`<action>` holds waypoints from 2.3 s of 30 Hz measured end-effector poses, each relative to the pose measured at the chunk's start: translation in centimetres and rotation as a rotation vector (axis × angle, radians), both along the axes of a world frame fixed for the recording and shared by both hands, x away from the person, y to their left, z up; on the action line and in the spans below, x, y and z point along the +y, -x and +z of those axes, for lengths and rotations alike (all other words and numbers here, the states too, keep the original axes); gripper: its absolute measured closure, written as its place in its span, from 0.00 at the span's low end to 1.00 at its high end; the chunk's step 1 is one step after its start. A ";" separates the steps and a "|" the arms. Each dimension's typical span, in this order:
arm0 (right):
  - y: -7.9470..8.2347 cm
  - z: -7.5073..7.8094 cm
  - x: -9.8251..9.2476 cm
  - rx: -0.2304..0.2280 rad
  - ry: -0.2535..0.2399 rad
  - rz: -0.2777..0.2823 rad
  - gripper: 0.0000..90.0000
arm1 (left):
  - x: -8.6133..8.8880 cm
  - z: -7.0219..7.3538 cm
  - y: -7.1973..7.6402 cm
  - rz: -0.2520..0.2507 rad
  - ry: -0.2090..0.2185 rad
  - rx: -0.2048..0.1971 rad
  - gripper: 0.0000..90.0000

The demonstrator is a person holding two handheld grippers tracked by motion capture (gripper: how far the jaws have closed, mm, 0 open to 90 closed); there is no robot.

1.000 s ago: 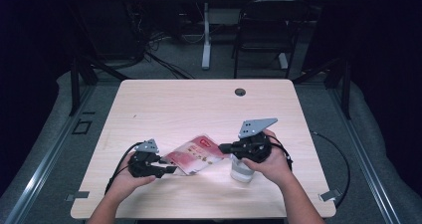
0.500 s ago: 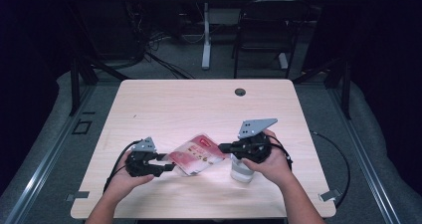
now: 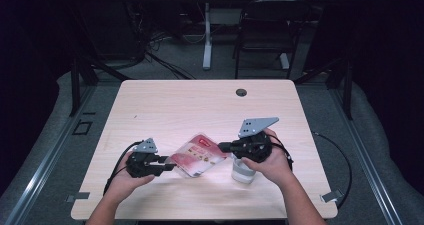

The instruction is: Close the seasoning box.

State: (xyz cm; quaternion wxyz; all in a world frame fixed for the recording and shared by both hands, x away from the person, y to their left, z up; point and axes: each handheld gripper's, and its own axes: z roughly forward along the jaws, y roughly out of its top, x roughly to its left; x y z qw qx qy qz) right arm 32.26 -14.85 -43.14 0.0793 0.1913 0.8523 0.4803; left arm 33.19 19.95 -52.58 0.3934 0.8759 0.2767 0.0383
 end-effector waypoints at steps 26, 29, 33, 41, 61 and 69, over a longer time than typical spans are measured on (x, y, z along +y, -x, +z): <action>0.5 2.0 1.8 -0.053 0.048 0.026 1.00 | 0.0 0.9 0.4 -0.001 0.043 -0.035 0.69; 0.5 2.1 2.4 -0.046 0.044 0.042 0.99 | 0.1 1.1 0.3 0.002 0.046 -0.041 0.66; 0.4 2.0 3.1 -0.031 0.032 0.065 0.96 | 0.0 1.0 0.3 0.002 0.042 -0.048 0.60; 0.4 1.9 3.9 -0.013 -0.010 0.078 0.87 | 0.0 1.1 0.4 -0.008 0.050 -0.065 0.54; -0.2 3.1 2.1 0.005 -0.158 0.004 0.67 | 0.4 0.9 0.6 0.010 0.052 -0.046 0.54; -1.2 3.0 -0.4 -0.015 -0.134 -0.121 0.74 | 0.9 1.0 0.5 0.027 0.061 -0.048 0.55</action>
